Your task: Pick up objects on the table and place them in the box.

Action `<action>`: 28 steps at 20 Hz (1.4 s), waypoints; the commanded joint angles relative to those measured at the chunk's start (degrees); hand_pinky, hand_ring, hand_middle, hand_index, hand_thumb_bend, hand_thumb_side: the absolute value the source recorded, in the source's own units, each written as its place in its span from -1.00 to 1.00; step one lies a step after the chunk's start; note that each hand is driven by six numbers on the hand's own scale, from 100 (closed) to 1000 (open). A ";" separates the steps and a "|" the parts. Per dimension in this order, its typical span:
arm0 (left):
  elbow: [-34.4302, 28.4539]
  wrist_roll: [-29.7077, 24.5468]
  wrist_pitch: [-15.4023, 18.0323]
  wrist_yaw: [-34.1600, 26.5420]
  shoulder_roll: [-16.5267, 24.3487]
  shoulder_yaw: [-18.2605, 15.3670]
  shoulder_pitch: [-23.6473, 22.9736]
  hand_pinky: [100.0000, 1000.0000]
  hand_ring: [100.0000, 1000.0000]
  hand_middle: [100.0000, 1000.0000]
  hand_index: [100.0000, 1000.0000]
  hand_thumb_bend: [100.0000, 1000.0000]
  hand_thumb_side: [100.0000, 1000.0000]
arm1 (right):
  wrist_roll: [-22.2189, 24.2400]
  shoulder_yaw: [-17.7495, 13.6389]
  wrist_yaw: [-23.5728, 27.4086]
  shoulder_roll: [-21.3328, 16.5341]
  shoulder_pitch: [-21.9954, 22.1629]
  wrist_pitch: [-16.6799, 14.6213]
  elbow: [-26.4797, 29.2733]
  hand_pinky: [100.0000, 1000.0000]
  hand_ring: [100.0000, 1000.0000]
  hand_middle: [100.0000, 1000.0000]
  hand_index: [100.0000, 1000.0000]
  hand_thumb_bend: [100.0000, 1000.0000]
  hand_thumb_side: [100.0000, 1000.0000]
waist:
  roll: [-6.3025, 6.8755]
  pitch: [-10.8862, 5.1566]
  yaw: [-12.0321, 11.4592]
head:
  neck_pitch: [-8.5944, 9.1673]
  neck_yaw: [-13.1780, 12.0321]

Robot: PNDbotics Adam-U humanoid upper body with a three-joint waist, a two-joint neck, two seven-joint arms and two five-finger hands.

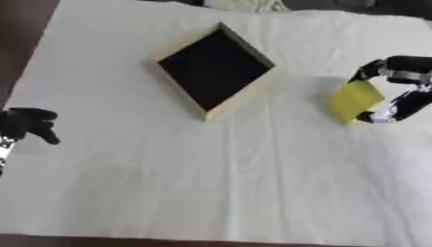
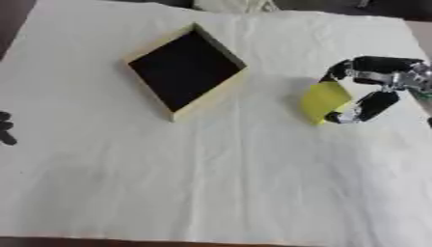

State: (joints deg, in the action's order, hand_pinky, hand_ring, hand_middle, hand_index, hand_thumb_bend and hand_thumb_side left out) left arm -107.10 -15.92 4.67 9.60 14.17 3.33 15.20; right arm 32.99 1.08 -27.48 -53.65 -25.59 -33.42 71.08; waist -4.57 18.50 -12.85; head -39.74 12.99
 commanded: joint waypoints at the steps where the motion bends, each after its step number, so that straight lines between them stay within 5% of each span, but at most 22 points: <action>1: -1.18 -0.12 0.01 -0.15 0.76 -0.26 0.45 0.52 -0.08 -0.21 0.35 -0.75 0.86 | 2.53 -0.86 1.42 -2.32 -0.02 -3.45 1.51 0.60 0.62 0.34 0.44 -0.52 -0.17 | 0.18 -1.08 0.37 | 0.16 -0.12; 11: -0.78 -0.32 -0.24 -0.24 0.94 -0.22 -0.53 0.52 -0.08 -0.21 0.35 -0.74 0.84 | 2.71 -1.20 9.31 -4.45 -1.81 -3.72 8.33 0.60 0.60 0.31 0.43 -0.57 -0.27 | -0.29 -3.05 1.62 | -0.98 0.10; 12: -0.73 -0.36 -0.25 -0.27 0.97 -0.19 -0.61 0.52 -0.08 -0.21 0.35 -0.74 0.84 | 2.89 -1.20 10.22 -4.64 -2.30 -3.68 8.76 0.60 0.60 0.31 0.43 -0.67 -0.11 | -0.33 -3.26 1.65 | -1.04 0.12; 13: -0.70 -0.42 -0.25 -0.30 1.01 -0.14 -0.66 0.53 -0.08 -0.21 0.35 -0.74 0.84 | 3.08 -1.20 11.11 -4.80 -2.85 -3.65 9.12 0.60 0.59 0.31 0.43 -0.58 -0.29 | -0.37 -3.47 1.66 | -1.07 0.17; 16: -0.61 -0.68 -0.27 -0.42 1.11 0.01 -0.79 0.53 -0.08 -0.20 0.35 -0.74 0.84 | 3.84 -1.08 13.50 -5.03 -4.63 -3.47 9.72 0.60 0.59 0.31 0.42 -0.58 -0.31 | -0.49 -3.98 1.58 | -1.08 0.36; 28: -0.26 -3.07 0.11 -1.13 1.08 1.83 -0.51 0.53 -0.08 -0.20 0.35 -0.74 0.84 | 6.97 1.02 16.29 -2.01 -14.03 -2.91 4.65 0.59 0.56 0.31 0.42 -0.62 -0.34 | -1.20 -5.35 -1.12 | -0.41 2.13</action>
State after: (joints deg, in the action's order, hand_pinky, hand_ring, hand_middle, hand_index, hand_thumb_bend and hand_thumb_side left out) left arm -106.71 -18.55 4.64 8.94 14.22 4.92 14.13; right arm 34.89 2.50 -11.47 -54.43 -38.57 -31.53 76.28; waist -5.97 14.18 -14.11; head -40.70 14.74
